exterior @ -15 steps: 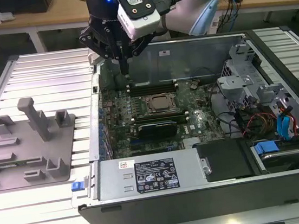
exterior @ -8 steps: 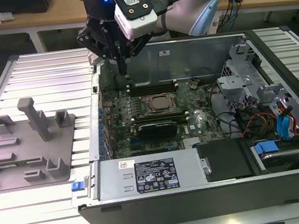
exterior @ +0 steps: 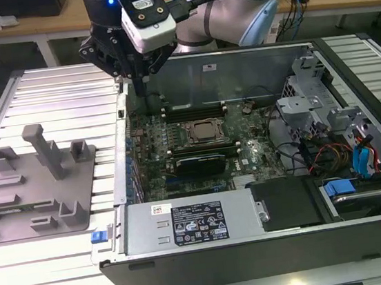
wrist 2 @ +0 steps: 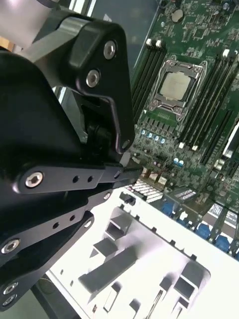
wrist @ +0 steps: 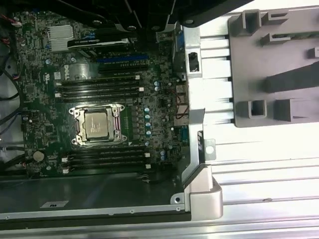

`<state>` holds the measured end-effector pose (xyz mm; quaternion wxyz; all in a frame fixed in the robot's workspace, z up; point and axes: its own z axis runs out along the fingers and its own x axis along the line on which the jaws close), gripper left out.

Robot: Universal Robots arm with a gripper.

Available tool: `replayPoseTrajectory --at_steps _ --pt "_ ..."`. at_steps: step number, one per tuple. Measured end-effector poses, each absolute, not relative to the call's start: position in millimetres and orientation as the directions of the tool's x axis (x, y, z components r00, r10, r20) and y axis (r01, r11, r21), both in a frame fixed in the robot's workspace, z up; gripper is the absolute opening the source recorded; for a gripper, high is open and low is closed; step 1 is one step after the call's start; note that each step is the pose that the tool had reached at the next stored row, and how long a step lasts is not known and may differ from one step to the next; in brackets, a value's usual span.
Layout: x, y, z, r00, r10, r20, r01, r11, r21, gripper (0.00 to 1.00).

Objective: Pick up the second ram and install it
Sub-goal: 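Reach for the second ram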

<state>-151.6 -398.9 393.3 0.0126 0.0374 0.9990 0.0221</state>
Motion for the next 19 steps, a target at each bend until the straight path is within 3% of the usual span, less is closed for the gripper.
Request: replayPoseTrajectory --at_steps 19 --pt "-242.1 -398.9 392.1 -0.997 0.075 -0.025 0.074 0.996 0.045 0.08"
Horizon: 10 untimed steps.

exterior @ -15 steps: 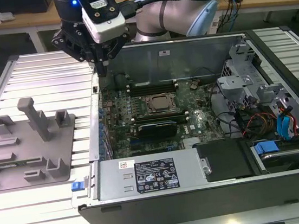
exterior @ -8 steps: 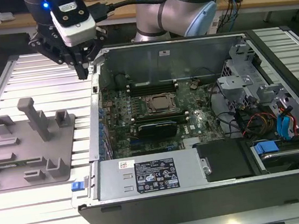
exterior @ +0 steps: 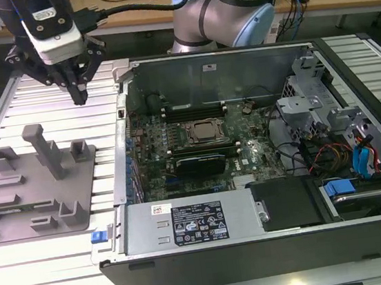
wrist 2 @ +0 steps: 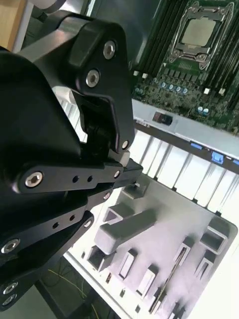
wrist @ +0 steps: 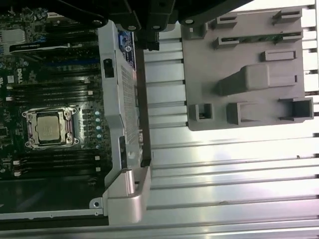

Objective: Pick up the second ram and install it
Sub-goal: 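Reach for the second ram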

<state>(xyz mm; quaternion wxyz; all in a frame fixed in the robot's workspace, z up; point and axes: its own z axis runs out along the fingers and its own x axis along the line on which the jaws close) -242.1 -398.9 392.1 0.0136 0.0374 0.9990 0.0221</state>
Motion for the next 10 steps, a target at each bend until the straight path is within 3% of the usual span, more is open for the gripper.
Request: replayPoseTrajectory --at_steps 10 --pt "-290.8 -399.0 379.0 -0.997 0.075 -0.026 0.074 0.996 0.045 0.08"
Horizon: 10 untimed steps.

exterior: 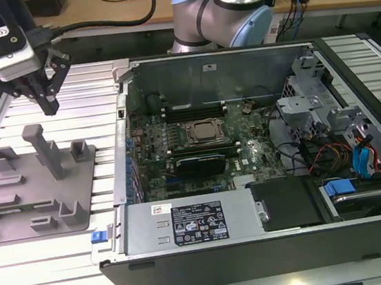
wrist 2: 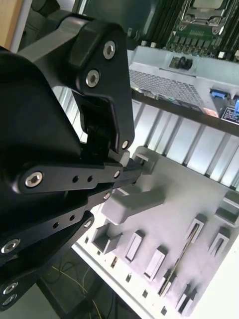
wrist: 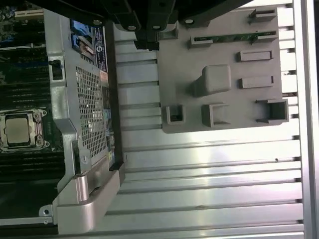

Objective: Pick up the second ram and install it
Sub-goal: 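Reach for the second ram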

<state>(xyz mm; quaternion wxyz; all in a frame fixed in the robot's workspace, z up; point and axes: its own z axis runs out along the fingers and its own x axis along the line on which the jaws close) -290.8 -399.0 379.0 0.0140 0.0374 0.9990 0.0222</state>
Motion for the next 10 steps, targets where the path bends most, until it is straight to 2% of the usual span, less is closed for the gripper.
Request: replayPoseTrajectory --at_steps 10 --pt "-342.5 -402.0 364.3 -0.997 0.075 -0.026 0.074 0.996 0.045 0.08"
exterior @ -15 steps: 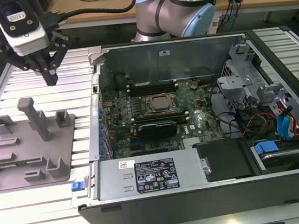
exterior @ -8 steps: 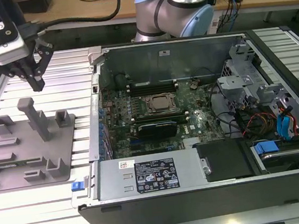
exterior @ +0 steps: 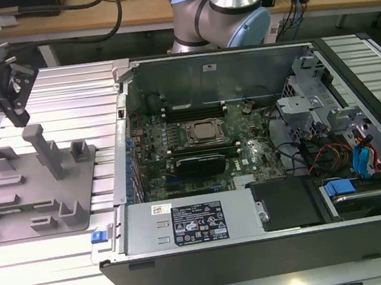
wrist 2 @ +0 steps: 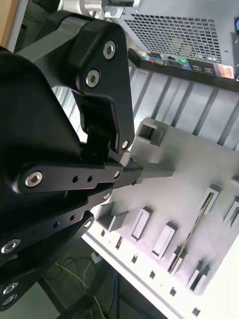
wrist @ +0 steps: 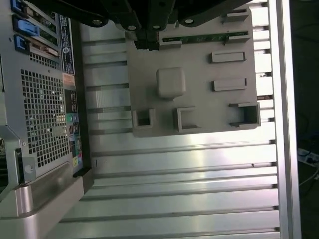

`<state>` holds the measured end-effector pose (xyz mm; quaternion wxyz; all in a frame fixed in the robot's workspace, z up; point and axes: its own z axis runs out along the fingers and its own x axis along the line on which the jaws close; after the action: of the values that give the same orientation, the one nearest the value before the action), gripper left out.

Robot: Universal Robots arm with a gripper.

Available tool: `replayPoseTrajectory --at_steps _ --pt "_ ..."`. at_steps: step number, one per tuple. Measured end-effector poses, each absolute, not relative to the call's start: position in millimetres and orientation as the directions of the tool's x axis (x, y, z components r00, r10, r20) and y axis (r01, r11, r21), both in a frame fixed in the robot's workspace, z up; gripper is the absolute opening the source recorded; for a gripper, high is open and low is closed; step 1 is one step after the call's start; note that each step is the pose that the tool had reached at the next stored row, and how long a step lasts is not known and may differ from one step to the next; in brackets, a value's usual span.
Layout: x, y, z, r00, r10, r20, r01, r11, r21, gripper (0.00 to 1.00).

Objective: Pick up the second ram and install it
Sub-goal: 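Reach for the second ram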

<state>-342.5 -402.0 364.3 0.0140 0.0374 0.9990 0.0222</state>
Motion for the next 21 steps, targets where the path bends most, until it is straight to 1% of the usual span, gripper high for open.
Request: replayPoseTrajectory --at_steps 11,21 --pt "-362.5 -413.9 354.8 -0.997 0.075 -0.026 0.074 0.996 0.045 0.08" --pt "-386.0 -426.8 332.4 -0.997 0.075 -0.026 0.074 0.996 0.045 0.08"
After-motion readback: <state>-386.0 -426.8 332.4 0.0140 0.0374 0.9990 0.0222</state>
